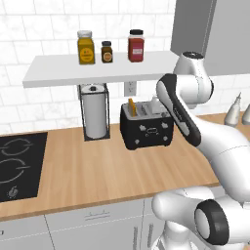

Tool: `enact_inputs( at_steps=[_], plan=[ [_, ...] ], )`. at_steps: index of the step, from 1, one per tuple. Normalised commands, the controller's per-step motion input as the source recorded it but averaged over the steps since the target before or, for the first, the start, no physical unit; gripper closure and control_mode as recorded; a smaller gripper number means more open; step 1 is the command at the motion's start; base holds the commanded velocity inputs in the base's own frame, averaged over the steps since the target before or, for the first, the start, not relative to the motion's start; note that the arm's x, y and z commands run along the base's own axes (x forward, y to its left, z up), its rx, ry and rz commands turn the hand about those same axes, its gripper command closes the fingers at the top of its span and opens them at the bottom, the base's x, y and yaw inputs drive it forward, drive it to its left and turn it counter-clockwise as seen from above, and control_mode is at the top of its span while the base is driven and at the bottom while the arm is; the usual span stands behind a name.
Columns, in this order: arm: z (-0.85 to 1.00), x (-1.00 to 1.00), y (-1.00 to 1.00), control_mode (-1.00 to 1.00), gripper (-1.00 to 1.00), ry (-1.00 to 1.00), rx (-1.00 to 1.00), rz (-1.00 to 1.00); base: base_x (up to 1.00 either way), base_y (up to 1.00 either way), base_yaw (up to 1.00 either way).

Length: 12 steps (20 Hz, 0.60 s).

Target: Start the toaster. Once the lever pops up, take the bread to the plate on the dining counter.

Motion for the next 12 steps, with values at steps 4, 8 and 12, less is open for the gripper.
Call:
enact_inputs(
  at_steps=[4,8,12],
  plan=[
    [-0.21,0.00,0.28,-1.00,-1.00,0.00,0.00,-0.05,0.00,0.00,0.00],
    [-0.43,0.00,0.52,-1.00,-1.00,-0.02,0.00,-0.03,0.00,0.00,0.00],
    [-0.19,0.25,0.67,-1.00,-1.00,-0.01,0.00,-0.02,0.00,0.00,0.00]
  ],
)
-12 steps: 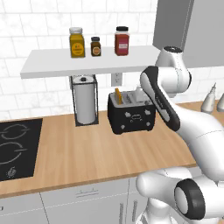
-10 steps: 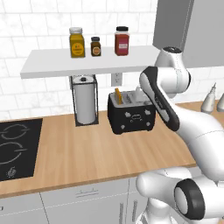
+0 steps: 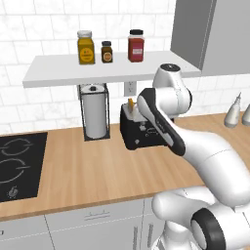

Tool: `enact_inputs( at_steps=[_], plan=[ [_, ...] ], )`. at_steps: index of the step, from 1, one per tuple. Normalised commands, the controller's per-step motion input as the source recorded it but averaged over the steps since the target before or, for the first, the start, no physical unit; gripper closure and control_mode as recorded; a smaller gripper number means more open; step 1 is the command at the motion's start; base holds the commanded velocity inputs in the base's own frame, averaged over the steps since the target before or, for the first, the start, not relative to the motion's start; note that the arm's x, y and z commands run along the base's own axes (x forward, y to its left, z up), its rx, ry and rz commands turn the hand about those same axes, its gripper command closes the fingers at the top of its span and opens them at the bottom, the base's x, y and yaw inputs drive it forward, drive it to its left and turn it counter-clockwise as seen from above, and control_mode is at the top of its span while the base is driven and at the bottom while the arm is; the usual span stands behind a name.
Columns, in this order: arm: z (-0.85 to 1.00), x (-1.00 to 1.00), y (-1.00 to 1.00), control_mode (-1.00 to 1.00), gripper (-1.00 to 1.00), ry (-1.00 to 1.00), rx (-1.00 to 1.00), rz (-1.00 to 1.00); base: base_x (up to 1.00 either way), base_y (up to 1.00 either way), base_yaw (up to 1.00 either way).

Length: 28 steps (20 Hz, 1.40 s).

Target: Start the toaster. Once the lever pops up, take the bread to the plate on the dining counter.

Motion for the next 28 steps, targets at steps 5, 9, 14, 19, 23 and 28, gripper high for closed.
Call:
enact_inputs(
  at_steps=[5,9,14,19,23,28],
  plan=[
    [-0.24,0.32,0.22,-1.00,-1.00,0.00,0.00,0.00,0.00,0.00,0.00],
    [-0.34,0.28,0.00,-1.00,-1.00,0.00,0.00,0.00,0.00,0.00,0.00],
    [-0.23,0.02,0.00,-1.00,-1.00,0.00,0.00,0.00,0.00,0.00,0.00],
    [-0.07,0.08,0.00,-1.00,-1.00,0.02,0.00,0.00,0.00,0.00,0.00],
    [-0.20,0.28,0.00,-1.00,-1.00,0.00,0.00,0.00,0.00,0.00,0.00],
    [0.00,0.55,0.00,-1.00,-1.00,0.00,0.00,0.00,0.00,0.00,0.00]
  ],
)
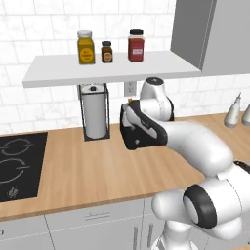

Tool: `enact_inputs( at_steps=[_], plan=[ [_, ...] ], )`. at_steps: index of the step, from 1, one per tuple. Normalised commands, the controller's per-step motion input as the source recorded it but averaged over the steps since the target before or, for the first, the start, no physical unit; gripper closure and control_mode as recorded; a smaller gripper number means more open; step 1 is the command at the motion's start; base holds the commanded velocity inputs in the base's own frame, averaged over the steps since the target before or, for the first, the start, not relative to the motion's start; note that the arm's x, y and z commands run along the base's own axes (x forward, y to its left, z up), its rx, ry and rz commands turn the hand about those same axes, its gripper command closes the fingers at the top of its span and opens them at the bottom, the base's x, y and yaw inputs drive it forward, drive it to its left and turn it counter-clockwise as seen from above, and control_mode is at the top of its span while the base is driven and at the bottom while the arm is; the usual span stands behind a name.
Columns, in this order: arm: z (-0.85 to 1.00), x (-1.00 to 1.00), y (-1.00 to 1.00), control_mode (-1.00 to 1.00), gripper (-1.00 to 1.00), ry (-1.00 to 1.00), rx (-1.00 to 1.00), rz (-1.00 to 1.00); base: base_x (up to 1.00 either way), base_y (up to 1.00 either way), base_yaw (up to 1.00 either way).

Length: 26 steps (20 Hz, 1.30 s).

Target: Start the toaster. Once the lever pops up, take the bread to the plate on the dining counter.

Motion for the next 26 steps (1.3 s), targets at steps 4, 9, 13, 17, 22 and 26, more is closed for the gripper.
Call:
enact_inputs(
  at_steps=[4,9,13,17,22,26],
  plan=[
    [-0.01,0.44,0.00,-1.00,-1.00,0.00,0.00,0.00,0.00,0.00,0.00],
    [-0.11,0.22,0.00,-1.00,-1.00,0.00,0.00,0.00,0.00,0.00,0.00],
    [-0.35,0.12,0.00,-1.00,-1.00,0.00,0.00,0.00,0.00,0.00,0.00],
    [-0.50,0.03,-0.04,-1.00,-1.00,0.00,0.00,0.00,0.00,0.00,0.00],
    [-0.32,0.10,0.00,-1.00,-1.00,0.00,0.00,0.00,0.00,0.00,0.00],
    [0.00,0.30,-0.02,-1.00,-1.00,0.00,0.00,0.00,0.00,0.00,0.00]
  ],
)
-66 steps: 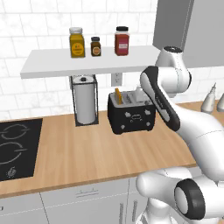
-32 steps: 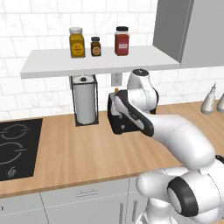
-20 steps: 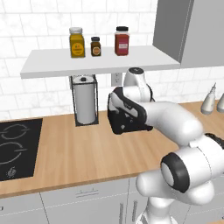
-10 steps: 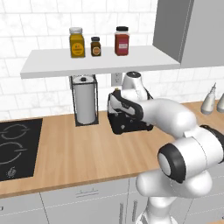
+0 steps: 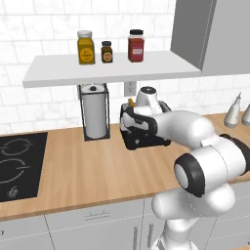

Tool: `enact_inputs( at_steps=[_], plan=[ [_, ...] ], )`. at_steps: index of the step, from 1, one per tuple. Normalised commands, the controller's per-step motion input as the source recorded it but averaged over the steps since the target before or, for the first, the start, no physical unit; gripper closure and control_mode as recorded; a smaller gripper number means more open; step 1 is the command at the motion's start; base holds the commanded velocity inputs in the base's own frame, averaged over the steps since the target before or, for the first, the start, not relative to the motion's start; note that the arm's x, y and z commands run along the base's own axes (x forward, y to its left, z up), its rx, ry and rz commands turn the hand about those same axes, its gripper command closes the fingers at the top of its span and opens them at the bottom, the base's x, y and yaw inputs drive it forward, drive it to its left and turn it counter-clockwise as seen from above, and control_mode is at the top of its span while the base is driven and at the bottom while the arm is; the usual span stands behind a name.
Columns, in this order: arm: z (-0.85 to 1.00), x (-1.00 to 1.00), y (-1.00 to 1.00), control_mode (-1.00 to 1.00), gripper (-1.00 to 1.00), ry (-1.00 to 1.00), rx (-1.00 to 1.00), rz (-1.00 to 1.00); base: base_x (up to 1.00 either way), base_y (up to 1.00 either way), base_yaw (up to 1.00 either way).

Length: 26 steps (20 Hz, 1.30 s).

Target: Start the toaster. Once the lever pops up, take the bread to the plate on the dining counter.

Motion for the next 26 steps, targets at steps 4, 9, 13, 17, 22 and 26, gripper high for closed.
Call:
enact_inputs(
  at_steps=[4,9,13,17,22,26],
  plan=[
    [0.00,0.23,0.00,-1.00,-1.00,0.00,0.00,0.00,0.00,0.00,0.00],
    [0.00,0.22,0.00,-1.00,-1.00,0.00,0.00,0.00,0.00,0.00,0.00],
    [0.00,0.15,0.00,-1.00,-1.00,0.00,0.00,0.00,0.00,0.00,0.00],
    [-0.03,0.04,0.00,-1.00,-1.00,0.00,0.00,0.00,0.00,0.00,0.00],
    [-0.17,0.00,0.00,-1.00,-1.00,0.00,0.00,0.00,0.00,0.00,0.00],
    [-0.24,0.00,0.00,-1.00,-1.00,0.00,0.00,0.00,0.00,0.00,0.00]
  ],
)
